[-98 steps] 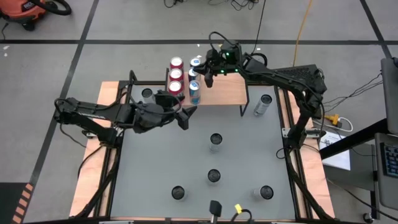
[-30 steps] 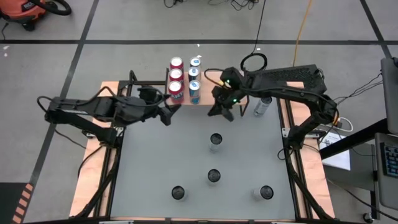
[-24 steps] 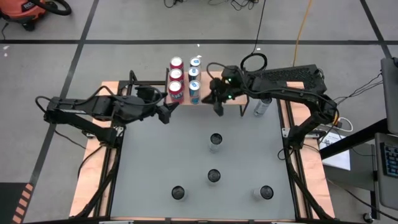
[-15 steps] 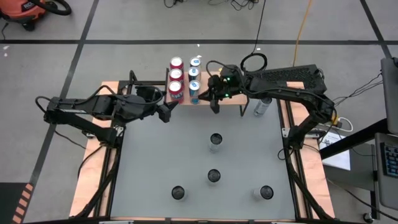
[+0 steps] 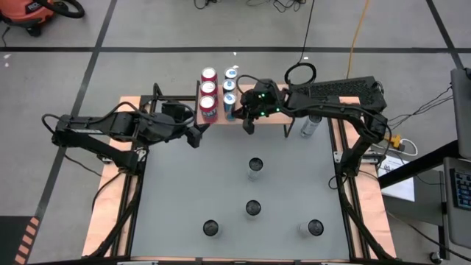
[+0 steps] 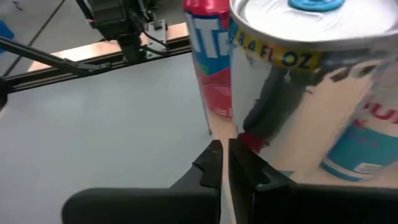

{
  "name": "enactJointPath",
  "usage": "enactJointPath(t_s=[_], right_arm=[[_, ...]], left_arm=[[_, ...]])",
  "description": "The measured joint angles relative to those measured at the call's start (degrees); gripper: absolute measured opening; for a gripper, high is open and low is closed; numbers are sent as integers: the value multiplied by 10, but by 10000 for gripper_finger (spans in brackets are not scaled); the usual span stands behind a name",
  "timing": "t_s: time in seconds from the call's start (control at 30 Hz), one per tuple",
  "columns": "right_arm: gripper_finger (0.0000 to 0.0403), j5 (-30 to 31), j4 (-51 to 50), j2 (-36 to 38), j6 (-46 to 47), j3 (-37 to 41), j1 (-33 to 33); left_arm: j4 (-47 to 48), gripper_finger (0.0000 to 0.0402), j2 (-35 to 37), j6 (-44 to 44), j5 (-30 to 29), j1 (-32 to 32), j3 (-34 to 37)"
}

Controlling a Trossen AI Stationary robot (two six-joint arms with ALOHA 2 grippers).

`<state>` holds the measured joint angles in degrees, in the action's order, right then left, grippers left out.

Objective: Place canned beverage on shelf
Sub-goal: Put the blue soda can on the shelf aligned with the other blue soda cans, then put the top right white-blue soda can on the shelf

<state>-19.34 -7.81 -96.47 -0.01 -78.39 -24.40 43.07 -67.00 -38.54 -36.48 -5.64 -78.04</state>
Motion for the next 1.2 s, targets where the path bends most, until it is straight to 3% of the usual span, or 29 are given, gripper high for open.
enactJointPath(t_s=[0.53,0.73,0.87,1.2], right_arm=[[0,-4,3,0,7,-1,-3],[0,-80,-22,24,81,-1,1],[0,-91,-73,56,104,-1,14],[0,-69,-163,115,149,-2,76]], left_arm=[[2,358,0,-2,4,1,0],[11,358,0,-30,16,4,0],[31,358,0,-31,20,12,0],[134,358,33,-15,112,106,0]])
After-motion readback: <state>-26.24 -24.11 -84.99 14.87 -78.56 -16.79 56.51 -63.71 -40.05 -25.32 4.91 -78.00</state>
